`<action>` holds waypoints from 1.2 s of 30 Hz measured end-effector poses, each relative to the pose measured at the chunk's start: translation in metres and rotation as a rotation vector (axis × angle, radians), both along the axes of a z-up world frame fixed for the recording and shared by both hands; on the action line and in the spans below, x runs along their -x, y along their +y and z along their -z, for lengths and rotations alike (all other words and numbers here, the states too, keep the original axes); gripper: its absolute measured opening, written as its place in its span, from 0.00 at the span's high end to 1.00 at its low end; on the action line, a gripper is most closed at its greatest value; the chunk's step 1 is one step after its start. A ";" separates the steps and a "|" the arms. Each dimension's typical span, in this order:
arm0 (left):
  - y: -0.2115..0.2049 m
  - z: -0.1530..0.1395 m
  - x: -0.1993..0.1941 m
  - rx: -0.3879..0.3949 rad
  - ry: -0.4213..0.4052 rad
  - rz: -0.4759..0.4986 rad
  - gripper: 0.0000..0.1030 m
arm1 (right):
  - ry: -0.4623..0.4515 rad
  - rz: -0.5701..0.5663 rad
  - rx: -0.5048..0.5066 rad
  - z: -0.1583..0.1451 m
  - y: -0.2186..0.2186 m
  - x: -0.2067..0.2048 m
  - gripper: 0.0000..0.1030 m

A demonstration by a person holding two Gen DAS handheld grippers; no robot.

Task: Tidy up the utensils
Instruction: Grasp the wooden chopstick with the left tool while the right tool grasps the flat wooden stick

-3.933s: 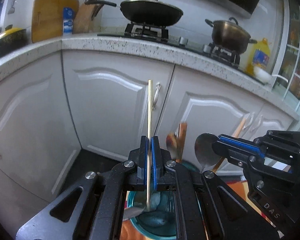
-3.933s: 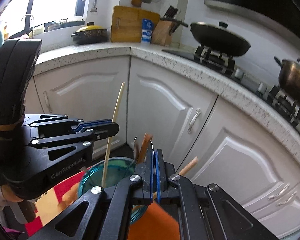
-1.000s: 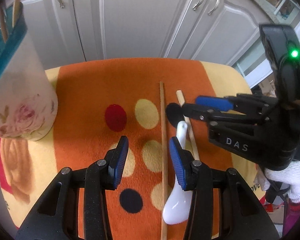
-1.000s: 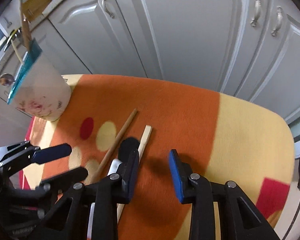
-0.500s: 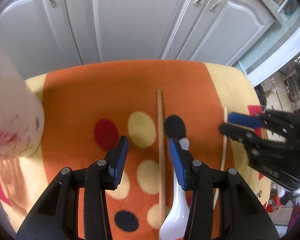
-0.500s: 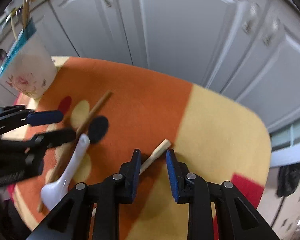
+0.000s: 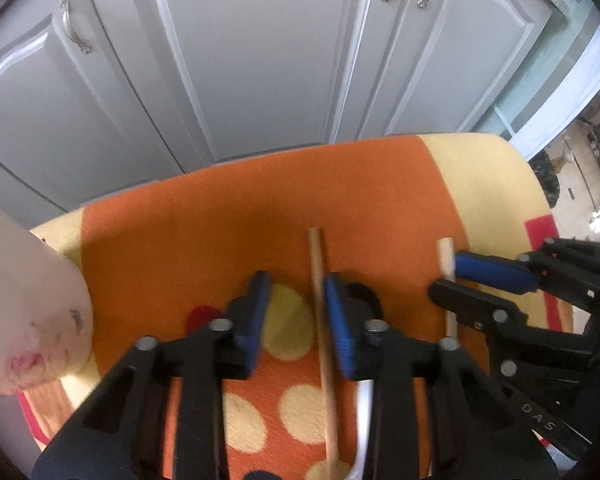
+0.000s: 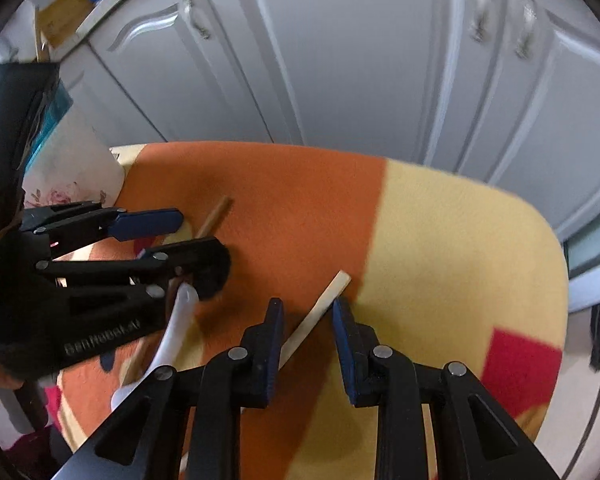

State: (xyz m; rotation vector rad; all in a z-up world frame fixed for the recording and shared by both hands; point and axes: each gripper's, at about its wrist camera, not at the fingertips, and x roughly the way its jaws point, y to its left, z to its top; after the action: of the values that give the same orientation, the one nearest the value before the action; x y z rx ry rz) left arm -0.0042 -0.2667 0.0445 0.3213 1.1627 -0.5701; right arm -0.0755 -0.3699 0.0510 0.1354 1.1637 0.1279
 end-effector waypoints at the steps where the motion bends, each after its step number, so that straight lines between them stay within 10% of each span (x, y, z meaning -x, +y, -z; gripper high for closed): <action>1: 0.004 0.000 -0.002 0.012 0.011 -0.006 0.89 | 0.003 -0.016 -0.015 0.000 0.003 -0.005 0.85; 16: 0.045 -0.006 0.008 0.112 0.058 -0.058 0.96 | -0.010 -0.038 -0.095 -0.005 -0.001 -0.006 0.92; 30: 0.115 -0.094 0.059 0.273 -0.059 -0.066 0.96 | -0.215 -0.099 -0.177 -0.091 0.020 0.054 0.94; 36: 0.133 -0.114 0.076 0.298 -0.090 -0.073 0.96 | -0.191 -0.115 -0.067 -0.089 0.038 0.053 0.94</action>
State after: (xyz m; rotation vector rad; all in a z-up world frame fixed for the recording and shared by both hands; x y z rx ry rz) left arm -0.0803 -0.1341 0.1584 0.0477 0.9827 -0.6487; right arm -0.1286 -0.3317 0.1405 0.1123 0.9769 0.2760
